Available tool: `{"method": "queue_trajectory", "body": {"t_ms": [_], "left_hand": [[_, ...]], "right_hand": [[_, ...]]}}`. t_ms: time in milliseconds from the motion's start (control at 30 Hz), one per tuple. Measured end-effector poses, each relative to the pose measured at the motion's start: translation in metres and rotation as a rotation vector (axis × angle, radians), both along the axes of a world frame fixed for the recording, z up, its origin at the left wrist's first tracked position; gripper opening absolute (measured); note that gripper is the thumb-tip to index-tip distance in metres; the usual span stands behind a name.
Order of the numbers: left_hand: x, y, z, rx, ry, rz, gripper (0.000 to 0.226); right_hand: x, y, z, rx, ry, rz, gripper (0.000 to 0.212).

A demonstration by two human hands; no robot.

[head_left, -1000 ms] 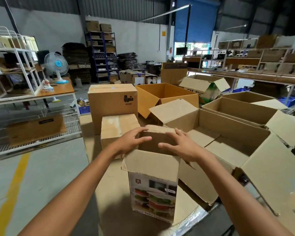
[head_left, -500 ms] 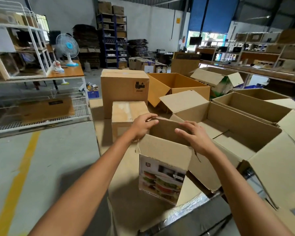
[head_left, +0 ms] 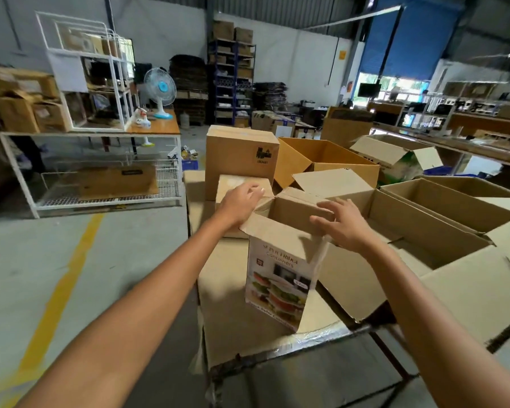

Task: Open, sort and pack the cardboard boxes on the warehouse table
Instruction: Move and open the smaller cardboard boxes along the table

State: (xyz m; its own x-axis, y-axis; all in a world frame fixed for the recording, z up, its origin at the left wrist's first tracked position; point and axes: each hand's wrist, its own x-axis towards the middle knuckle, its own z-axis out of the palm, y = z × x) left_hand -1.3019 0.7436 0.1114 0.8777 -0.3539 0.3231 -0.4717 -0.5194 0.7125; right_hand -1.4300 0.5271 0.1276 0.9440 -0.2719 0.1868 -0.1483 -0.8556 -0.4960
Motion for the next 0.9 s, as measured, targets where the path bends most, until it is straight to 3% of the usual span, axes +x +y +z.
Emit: {"method": "queue_trajectory", "body": {"t_ms": [167,333,567,700,900], "left_hand": [[-0.058,0.05,0.008,-0.037,-0.142,0.018,0.049],[-0.117,0.106,-0.024,-0.089,-0.206,0.119,0.052],[-0.172,0.176,-0.114,-0.176,-0.135,0.389,0.051],[-0.183,0.213,-0.169,-0.014,-0.093,0.372,0.059],[-0.162,0.3,-0.233,0.034,0.034,0.347,0.064]], "right_hand": [[-0.046,0.051,0.014,0.095,-0.218,0.052,0.043],[-0.085,0.107,-0.025,0.304,-0.424,0.192,0.038],[-0.1,0.198,-0.105,0.444,-0.371,0.275,0.055],[-0.104,0.244,-0.157,0.476,-0.264,0.282,0.059],[-0.071,0.319,-0.218,0.406,-0.05,0.219,0.068]]}}
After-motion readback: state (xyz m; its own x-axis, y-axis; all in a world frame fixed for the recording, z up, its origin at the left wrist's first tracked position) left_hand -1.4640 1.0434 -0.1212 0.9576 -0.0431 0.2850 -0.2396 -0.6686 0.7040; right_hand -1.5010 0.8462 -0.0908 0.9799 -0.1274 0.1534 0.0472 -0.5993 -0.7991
